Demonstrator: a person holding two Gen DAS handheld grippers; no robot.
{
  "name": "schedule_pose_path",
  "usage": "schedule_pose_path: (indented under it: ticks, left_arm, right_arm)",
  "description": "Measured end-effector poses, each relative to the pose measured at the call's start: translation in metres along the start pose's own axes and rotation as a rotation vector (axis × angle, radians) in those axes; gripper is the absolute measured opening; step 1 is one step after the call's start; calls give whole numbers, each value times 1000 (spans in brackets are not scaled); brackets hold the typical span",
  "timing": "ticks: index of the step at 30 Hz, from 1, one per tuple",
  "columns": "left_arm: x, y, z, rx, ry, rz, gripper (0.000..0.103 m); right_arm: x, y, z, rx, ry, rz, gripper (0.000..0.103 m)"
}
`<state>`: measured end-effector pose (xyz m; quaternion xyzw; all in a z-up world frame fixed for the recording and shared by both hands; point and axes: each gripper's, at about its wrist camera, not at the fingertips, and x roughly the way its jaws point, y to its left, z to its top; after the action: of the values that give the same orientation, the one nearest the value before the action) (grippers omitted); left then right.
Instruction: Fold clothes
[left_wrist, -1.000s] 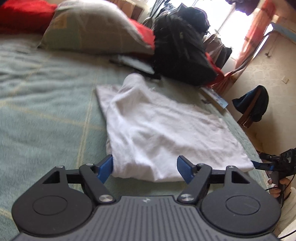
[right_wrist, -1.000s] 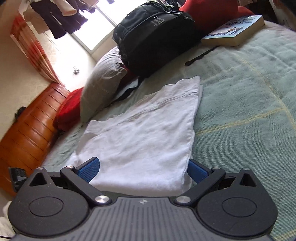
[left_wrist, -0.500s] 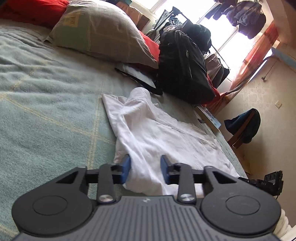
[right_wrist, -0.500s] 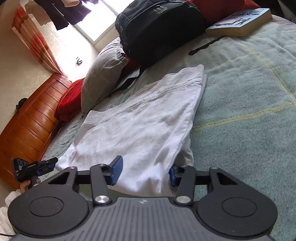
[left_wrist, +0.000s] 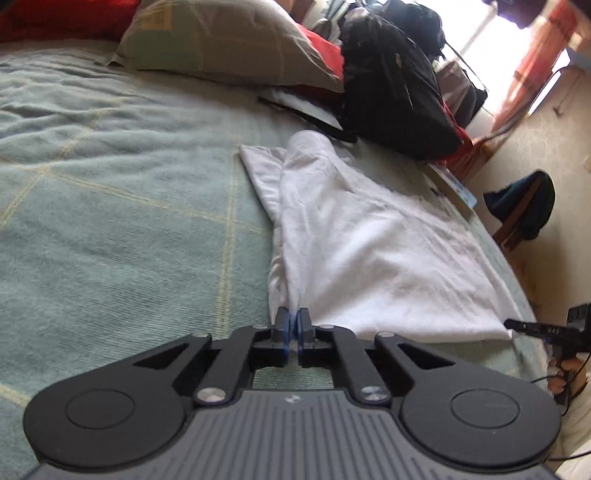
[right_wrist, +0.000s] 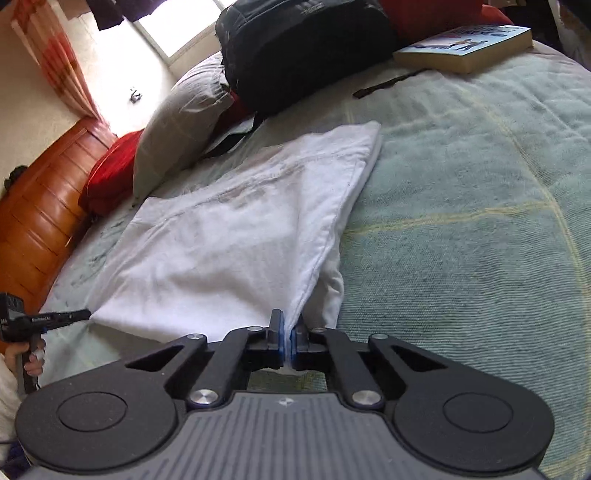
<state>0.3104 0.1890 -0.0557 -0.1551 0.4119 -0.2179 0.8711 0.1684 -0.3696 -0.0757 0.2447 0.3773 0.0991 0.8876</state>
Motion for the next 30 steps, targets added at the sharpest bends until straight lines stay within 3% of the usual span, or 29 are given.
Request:
schedule_pose_path:
  ticks: [5,12,16,20,27,30]
  left_arm:
    - [-17,-18,25,93,-76,63,22]
    - [47,-36,77,103,-105,104,23]
    - [84,-33,85,85,-86,116,23]
    - [104,-23,86,39,-79,109,23]
    - [91,10,93,-197,-195,-45,25]
    - [91,11,97,-209,-200,-13,30]
  right_arm:
    - [-21,12,23,-45,-83,-37,15]
    - [-8,51,46,-145,-130,23,22]
    - [-20,67,45,-221,-161,-55,63]
    - [-38,57,49,-225,-205,-132,64]
    - [-17,54,44,-182,-172,-74,64]
    - [-10,57,43,-178,-165,-57,64]
